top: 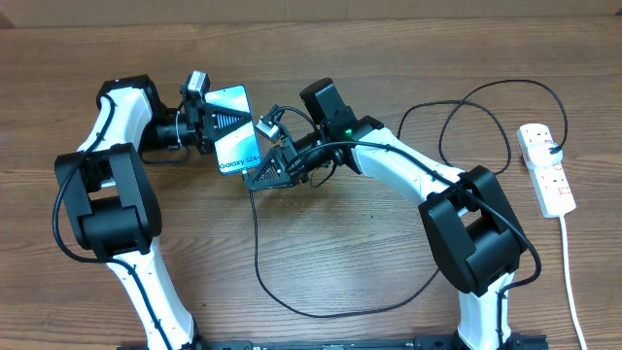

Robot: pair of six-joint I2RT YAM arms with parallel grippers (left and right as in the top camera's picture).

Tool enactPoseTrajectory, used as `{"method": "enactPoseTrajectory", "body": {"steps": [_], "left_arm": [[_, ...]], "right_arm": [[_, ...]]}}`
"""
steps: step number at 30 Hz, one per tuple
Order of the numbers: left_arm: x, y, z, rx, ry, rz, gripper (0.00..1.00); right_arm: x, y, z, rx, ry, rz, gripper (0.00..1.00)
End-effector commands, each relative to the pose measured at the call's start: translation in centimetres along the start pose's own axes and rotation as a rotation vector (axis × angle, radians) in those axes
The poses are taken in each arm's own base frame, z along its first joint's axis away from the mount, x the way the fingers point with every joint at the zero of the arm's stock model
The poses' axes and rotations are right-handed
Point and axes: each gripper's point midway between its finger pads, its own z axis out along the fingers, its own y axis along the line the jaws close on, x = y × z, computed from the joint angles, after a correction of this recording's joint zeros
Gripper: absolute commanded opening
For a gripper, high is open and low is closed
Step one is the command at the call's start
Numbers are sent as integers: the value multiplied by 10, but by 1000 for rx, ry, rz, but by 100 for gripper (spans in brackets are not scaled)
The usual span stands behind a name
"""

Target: Plug charger to phone and switch on socket

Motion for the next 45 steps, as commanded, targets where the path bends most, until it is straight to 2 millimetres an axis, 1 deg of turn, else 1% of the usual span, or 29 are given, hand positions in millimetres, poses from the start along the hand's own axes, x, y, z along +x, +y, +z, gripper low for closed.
{"method": "enactPoseTrajectory", "body": {"steps": [1,12,16,22,25,31,41,45], "left_arm": [[11,-20,27,26,57,80,4],[12,-21,30,28,62,80,4],[12,-21,30,31,59,80,4],[12,-22,30,32,58,81,4],[12,-21,30,32,58,84,4],[12,-21,30,32,58,84,5],[12,-20,30,26,63,85,4],[12,-21,30,27,62,84,4]], "right_arm": [[-6,11,3,30,-22,-51,4],[-9,8,3,53,-39,-28,4],[-13,2,2,85,-63,2,4],[-13,2,2,86,-65,-1,4],[-12,3,4,84,-59,-3,4],[-8,7,17,74,-34,-30,4],[-15,13,16,62,-50,-53,4],[-15,13,17,62,-49,-55,4]]}}
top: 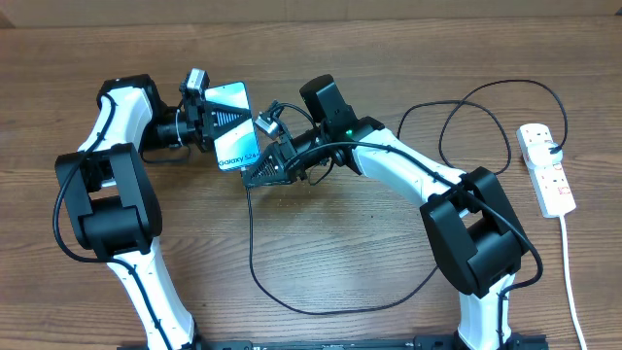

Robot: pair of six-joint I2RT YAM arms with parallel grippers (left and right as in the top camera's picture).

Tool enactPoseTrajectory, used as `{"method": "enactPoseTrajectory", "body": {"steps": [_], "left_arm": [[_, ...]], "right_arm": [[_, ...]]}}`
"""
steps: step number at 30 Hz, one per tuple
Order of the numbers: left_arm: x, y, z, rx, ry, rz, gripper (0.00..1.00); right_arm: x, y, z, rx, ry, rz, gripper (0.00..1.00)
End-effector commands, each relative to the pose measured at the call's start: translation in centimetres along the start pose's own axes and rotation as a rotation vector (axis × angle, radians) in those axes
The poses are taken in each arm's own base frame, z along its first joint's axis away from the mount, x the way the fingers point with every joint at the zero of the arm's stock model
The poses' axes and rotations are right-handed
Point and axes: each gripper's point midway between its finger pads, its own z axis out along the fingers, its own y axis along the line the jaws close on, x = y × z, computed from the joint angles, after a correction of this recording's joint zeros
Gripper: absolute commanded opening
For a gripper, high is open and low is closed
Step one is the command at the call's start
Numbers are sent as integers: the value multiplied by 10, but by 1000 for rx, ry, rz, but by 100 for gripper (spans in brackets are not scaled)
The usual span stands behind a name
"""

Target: Plug charger to phone and switch on socket

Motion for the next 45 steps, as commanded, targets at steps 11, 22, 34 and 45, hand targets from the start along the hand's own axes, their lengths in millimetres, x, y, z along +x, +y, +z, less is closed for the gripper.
{"method": "enactPoseTrajectory", "body": {"steps": [11,22,34,45], "left_arm": [[15,-16,28,9,74,66,4],[15,-16,28,8,73,68,4],[15,-16,28,9,72,70,4],[15,-16,28,9,73,71,4]], "right_arm": [[-5,11,16,41,-17,-62,4],[-3,14,16,25,-4,-67,4],[-8,9,16,57,-31,-69,4],[-13,6,16,78,-58,-59,4]]}}
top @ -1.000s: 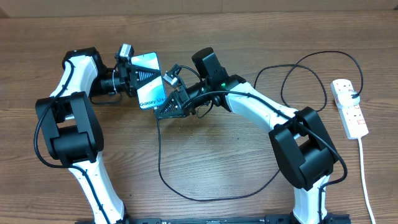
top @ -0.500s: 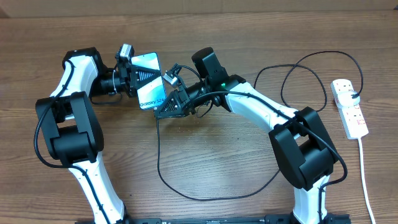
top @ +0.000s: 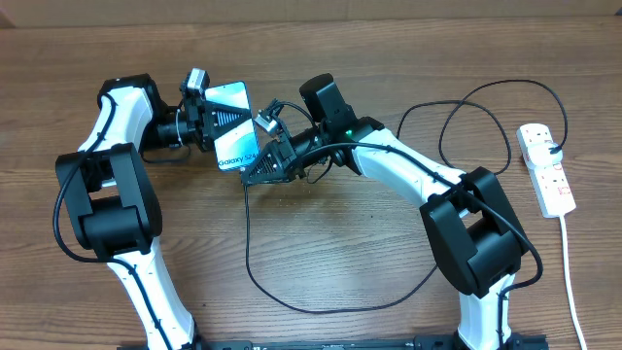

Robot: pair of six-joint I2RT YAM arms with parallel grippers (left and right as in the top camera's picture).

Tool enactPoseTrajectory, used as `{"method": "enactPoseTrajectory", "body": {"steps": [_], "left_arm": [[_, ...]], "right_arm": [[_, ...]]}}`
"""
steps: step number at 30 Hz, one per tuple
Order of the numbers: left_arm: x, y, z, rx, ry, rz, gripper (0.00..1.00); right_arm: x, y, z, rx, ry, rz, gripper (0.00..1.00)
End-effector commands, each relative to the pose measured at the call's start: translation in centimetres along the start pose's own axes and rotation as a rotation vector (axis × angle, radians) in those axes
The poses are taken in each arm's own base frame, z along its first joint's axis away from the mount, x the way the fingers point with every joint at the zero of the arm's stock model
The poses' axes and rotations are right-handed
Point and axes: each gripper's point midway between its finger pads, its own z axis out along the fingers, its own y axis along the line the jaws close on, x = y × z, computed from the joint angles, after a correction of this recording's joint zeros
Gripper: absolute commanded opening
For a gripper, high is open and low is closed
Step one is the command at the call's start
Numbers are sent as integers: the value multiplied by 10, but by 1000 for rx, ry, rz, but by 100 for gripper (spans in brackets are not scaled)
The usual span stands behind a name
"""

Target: Plug charger to phone and switch on socket

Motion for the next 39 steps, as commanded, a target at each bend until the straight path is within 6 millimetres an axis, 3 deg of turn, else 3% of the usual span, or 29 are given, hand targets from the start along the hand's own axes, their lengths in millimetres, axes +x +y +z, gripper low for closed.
{"method": "enactPoseTrajectory", "body": {"steps": [1,4,6,10,12,23,28,34,39], "left_arm": [[15,-16,27,9,72,66,4],[15,-16,27,9,72,66,4],[15,-16,27,9,72,66,4],[15,-16,27,9,72,66,4],[15,-16,27,9,72,67,4],[15,-16,27,8,73,73,4],[9,-10,21,-6,65,132,4],[-3,9,-2,-92,49,135,4],[-12,34,-28,-225,34,72,4]], "right_arm": [[-8,8,15,59,-37,-54,4],[-8,8,15,59,-36,-47,5],[-7,7,15,61,-34,-38,13],[-5,6,15,63,-31,-25,11],[-5,6,15,64,-31,-26,4],[-4,7,15,55,-24,-25,4],[2,-1,11,76,-12,-35,4],[7,-31,-7,196,-41,28,4],[9,-85,-33,486,-122,143,4]]}}
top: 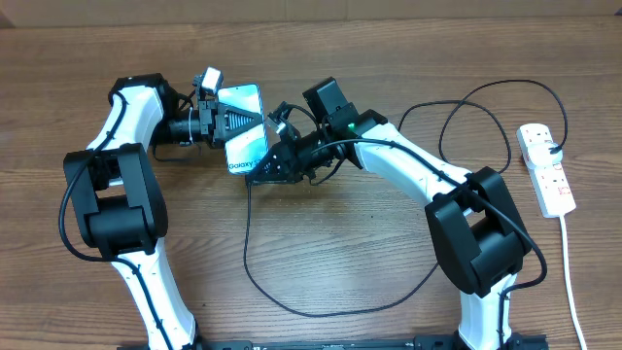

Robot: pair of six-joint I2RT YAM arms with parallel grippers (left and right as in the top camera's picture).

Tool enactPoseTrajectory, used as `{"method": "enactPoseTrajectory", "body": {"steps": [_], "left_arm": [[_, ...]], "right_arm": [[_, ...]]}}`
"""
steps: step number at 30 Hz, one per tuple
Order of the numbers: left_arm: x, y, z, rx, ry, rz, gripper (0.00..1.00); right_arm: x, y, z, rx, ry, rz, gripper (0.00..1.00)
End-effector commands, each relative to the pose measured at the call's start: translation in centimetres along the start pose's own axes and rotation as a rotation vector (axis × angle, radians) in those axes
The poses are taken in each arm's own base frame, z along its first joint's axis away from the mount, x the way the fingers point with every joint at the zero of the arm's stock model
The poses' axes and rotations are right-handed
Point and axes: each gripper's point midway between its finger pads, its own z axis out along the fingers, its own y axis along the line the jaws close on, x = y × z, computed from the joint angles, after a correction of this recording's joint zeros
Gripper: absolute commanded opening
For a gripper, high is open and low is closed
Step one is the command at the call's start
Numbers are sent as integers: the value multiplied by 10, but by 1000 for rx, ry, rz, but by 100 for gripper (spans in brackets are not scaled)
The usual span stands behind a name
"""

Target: Plug charger to phone and switch on socket

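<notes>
A phone (245,136) with a light-blue screen reading Galaxy is held above the table by my left gripper (225,126), shut on its left side. My right gripper (262,171) sits right at the phone's lower end, shut on the black charger plug, which is hidden between the fingers. The black cable (246,255) drops from there, loops over the table and runs to the white socket strip (545,167) at the far right. The strip's switches are too small to read.
A white cord (571,282) leaves the socket strip toward the front right edge. The cable's big loop (476,107) lies behind the right arm. Both arm bases stand at the front of the wooden table (340,233).
The left gripper and the phone have shifted to the right, and the right gripper has shifted right with them. The plug end now sits tight against the phone's lower edge.
At every earlier moment the left gripper held the phone up and the right gripper held the plug at its lower end, creeping leftward toward it. Now both have moved right together, still joined at the phone's bottom edge.
</notes>
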Motion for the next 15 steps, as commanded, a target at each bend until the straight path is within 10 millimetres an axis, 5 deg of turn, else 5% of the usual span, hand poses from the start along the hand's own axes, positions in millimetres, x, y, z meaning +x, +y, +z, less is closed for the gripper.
{"method": "enactPoseTrajectory", "body": {"steps": [1,4,8,11,15], "left_arm": [[-3,21,-41,-187,-15,-95,4],[-1,37,-51,-276,-5,-153,4],[7,71,-65,-484,16,-282,4],[5,95,-83,-636,-25,-390,4],[-1,99,-91,-654,-72,-430,4]], "right_arm": [[0,-62,-13,327,-87,71,5],[3,-90,-25,497,-119,116,12],[8,-117,-40,687,-145,152,58],[12,-126,-44,765,-164,192,61],[15,-125,-35,801,-176,202,57]]}}
